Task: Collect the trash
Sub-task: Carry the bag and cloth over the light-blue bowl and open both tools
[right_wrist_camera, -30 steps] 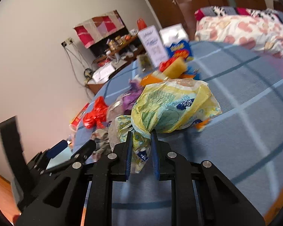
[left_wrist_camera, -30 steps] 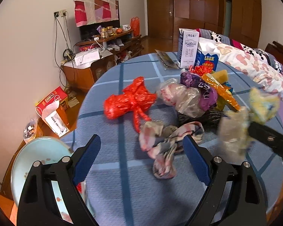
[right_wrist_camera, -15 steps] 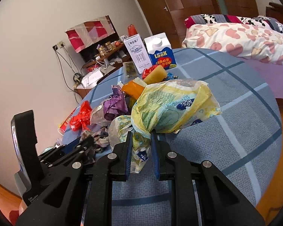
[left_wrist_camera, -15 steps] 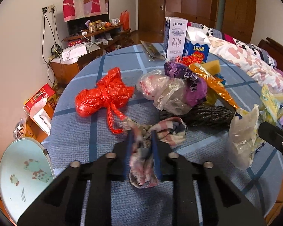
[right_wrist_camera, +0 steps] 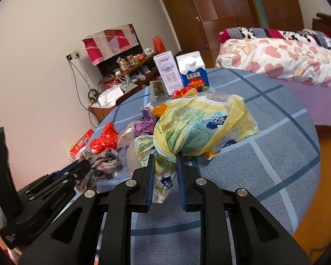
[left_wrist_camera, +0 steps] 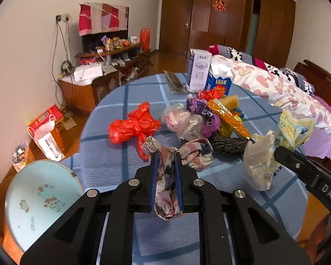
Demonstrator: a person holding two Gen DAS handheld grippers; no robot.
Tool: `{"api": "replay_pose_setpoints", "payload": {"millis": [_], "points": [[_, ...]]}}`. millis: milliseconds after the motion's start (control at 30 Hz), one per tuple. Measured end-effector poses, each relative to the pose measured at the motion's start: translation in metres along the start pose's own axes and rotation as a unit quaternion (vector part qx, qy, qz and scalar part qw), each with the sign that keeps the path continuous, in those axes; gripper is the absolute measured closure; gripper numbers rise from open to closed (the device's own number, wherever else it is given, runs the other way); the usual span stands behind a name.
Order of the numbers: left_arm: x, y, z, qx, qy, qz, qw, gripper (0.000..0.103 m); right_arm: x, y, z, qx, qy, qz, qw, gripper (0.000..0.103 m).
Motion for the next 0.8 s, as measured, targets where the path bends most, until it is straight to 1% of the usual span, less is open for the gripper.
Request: {"api": "replay_pose_setpoints", "payload": {"millis": [133, 367, 567, 800], "points": [[0.000, -0.023, -0.011, -0.025, 0.001, 0.014, 0.9996, 0.089, 0.002, -0.004, -0.015, -0.012, -0.018, 0.001, 1.000, 0.084], [0.004, -0.049, -0.039, -0.069, -0.010, 0.025, 0.9973, 0.089, 0.005, -0.007, -0.048, -0.035, -0.048, 0.000, 0.998, 0.084], [0.008, -0.064, -0.057, -0.081, -0.025, 0.030, 0.9960, 0.089, 0.009, -0.011, -0.072, -0.048, -0.074, 0.001, 0.996, 0.084], [0.013, -0.084, -0.073, -0.099, -0.034, 0.040, 0.9936, 0.089, 0.014, -0.015, -0.094, -0.052, -0.102, 0.004, 0.993, 0.084]]}}
Point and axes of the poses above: each gripper's, at about its wrist camera, not at the fingertips, and y roughly the way its jaws point, z to its right, x to its underside, the point moved 2 cm from there along y, roughly the way its jaws point, and after that the axes turned 3 degrees about -y, right-handed, at the moved point
